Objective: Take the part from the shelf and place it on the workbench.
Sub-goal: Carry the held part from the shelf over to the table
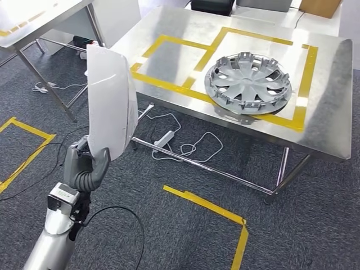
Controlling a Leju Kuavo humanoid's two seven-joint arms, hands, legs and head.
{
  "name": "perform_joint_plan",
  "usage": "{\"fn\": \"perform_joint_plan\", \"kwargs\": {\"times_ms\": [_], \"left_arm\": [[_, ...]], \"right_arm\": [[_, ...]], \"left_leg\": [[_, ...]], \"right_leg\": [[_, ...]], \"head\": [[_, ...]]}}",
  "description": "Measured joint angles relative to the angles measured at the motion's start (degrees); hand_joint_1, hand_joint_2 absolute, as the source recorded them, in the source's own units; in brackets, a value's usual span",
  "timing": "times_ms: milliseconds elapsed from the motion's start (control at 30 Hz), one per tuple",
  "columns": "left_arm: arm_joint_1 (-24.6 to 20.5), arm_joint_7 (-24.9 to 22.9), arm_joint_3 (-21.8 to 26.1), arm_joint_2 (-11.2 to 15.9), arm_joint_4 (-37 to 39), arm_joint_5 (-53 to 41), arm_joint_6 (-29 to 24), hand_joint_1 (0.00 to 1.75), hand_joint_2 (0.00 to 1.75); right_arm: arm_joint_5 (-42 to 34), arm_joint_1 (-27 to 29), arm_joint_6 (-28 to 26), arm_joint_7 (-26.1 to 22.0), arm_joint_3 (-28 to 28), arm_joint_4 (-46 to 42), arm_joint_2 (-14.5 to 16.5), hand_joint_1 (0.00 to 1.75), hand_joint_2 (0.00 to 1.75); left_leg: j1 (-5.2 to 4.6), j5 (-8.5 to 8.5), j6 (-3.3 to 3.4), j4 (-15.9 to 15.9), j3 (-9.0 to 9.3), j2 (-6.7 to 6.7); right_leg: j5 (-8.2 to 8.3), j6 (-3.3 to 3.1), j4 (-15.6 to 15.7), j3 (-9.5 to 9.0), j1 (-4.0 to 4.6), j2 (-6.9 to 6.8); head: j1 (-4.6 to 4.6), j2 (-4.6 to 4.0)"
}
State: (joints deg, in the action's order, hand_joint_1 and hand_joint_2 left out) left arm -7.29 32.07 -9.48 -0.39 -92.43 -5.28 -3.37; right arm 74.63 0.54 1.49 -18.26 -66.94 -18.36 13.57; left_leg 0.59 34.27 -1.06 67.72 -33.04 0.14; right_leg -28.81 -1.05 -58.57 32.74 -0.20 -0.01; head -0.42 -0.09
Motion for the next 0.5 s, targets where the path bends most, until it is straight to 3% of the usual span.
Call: {"fn": "perform_joint_plan", "kwargs": {"times_ms": [67, 100, 133, 200, 267, 333, 400, 433, 500], "left_arm": [[-0.21, -0.09, -0.67, 0.0, 0.39, -0.27, 0.1, 1.75, 1.75], [-0.23, -0.14, -0.93, 0.0, 0.6, -0.33, 0.11, 1.75, 1.75], [-0.3, -0.19, -1.14, 0.0, 0.8, -0.38, 0.11, 1.75, 1.75], [-0.61, -0.25, -1.42, 0.02, 1.14, -0.36, 0.04, 1.75, 1.75], [-1.06, -0.35, -1.56, 0.06, 1.5, -0.32, -0.05, 1.75, 1.75], [-1.38, -0.51, -1.76, 0.09, 1.81, -0.3, -0.09, 1.75, 1.75], [-1.76, -0.62, -2.05, 0.08, 2.01, -0.3, -0.1, 1.75, 1.75], [-2.07, -0.64, -2.17, 0.06, 2.1, -0.29, -0.1, 1.75, 1.75], [-2.63, -0.64, -2.41, -0.03, 2.25, -0.28, -0.1, 1.75, 1.75]], "right_arm": [[0.01, 0.01, 0.12, 0.0, 0.0, 0.0, -0.1, 0.0, 0.0], [0.02, 0.09, 0.19, 0.0, 0.0, 0.0, -0.15, 0.0, 0.0], [0.05, 0.17, 0.28, 0.01, -0.01, 0.0, -0.19, 0.0, 0.0], [0.12, 0.34, 0.44, 0.01, -0.01, 0.02, -0.2, 0.0, 0.0], [0.18, 0.38, 0.57, -0.04, -0.01, 0.11, -0.2, 0.0, 0.0], [0.23, 0.4, 0.63, -0.13, -0.01, 0.17, -0.2, 0.0, 0.0], [0.32, 0.41, 0.62, -0.21, -0.01, 0.15, -0.35, 0.0, 0.0], [0.36, 0.32, 0.61, -0.25, 0.0, 0.14, -0.44, 0.0, 0.0], [0.4, 0.03, 0.6, -0.31, 0.01, 0.13, -0.57, 0.0, 0.0]], "left_leg": [[-0.02, 1.63, -0.01, 6.26, -4.44, 0.0], [-0.09, 0.94, 0.18, 6.89, -5.65, 0.0], [-0.21, -0.85, 0.52, 5.68, -6.01, 0.0], [-0.77, -6.18, 1.64, -0.44, -4.87, 0.0], [-1.54, -8.05, 2.68, -5.36, -3.77, -0.07], [-1.87, -7.38, 3.21, -7.43, -3.16, -0.2], [-1.47, -7.71, 3.43, -8.75, -1.89, -0.16], [-1.23, -7.71, 3.54, -9.13, -1.24, -0.08], [-0.94, -7.5, 3.6, -9.58, -0.37, 0.1]], "right_leg": [[-0.92, -0.19, 0.01, -1.08, 0.22, 0.21], [-1.43, -0.22, 0.01, -1.76, 0.35, 0.34], [-1.94, -0.23, 0.02, -2.51, 0.47, 0.48], [-2.98, -0.15, 0.08, -3.8, 0.58, 0.68], [-3.76, 0.31, 0.18, -4.41, 0.5, 0.84], [-4.02, 1.07, 0.16, -4.96, 0.52, 0.82], [-4.45, 1.74, -0.17, -5.29, 0.58, 0.71], [-4.82, 2.09, -1.32, -4.69, 0.55, 0.68], [-6.12, 2.76, -6.8, -1.09, 0.38, 0.58]], "head": [[-0.02, 0.0], [0.0, 0.0], [-0.01, 0.0], [0.04, 0.0], [0.09, 0.0], [-0.02, 0.01], [-0.05, 0.02], [0.09, 0.02], [0.34, 0.02]]}}
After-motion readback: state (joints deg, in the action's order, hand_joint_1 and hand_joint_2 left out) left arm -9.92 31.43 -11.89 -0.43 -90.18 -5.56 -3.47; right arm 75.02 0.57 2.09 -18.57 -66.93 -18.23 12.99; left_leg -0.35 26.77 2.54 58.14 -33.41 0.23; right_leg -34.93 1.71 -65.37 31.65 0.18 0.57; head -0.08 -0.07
